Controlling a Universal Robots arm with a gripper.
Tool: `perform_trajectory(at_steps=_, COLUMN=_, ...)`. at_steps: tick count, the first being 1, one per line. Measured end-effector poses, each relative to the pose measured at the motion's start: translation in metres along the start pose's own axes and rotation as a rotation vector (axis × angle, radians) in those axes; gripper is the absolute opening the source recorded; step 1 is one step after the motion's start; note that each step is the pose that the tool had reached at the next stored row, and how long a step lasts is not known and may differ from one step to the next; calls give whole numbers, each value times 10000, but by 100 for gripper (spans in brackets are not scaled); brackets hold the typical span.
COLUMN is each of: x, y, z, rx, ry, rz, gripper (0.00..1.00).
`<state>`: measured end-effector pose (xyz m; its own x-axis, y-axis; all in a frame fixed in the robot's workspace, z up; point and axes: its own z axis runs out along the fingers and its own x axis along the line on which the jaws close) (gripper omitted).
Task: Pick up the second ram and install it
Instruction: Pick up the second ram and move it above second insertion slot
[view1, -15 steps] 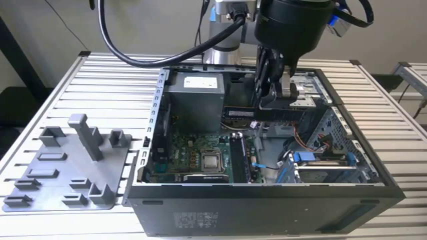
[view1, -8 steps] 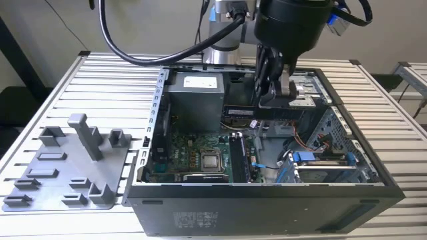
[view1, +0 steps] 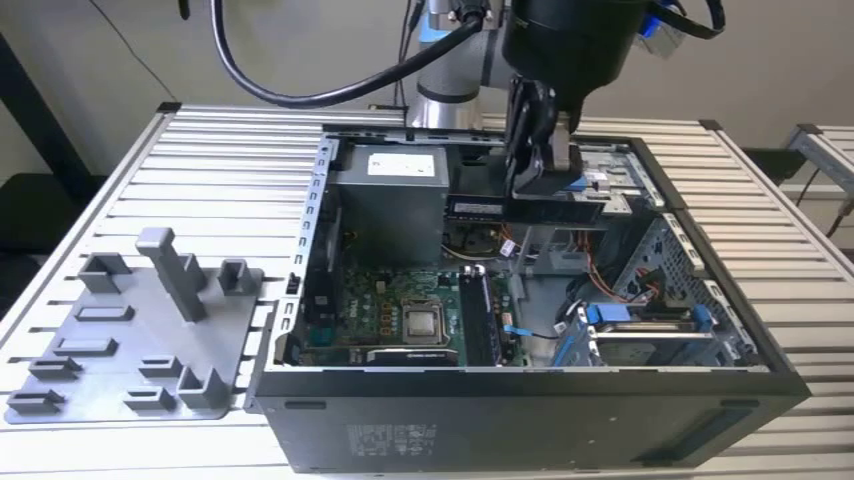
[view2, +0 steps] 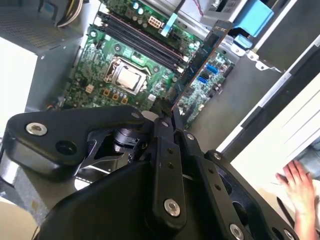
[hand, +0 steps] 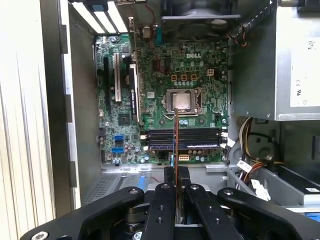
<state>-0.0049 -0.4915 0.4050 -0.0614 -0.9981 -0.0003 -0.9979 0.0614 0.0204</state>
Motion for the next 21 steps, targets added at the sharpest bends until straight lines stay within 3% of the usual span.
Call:
perform_trajectory(at_steps=4, x=-104, y=7, z=2, rx=-9, ry=-148, rz=-3, gripper=14)
perform_trajectory(at_steps=12, x=-270, y=17, z=9, rx=-47, ry=-765, rz=-15, gripper=14)
perform_trajectory(at_steps=21, x=-436, y=27, z=20, rx=-53, ry=-777, rz=-140, gripper=14)
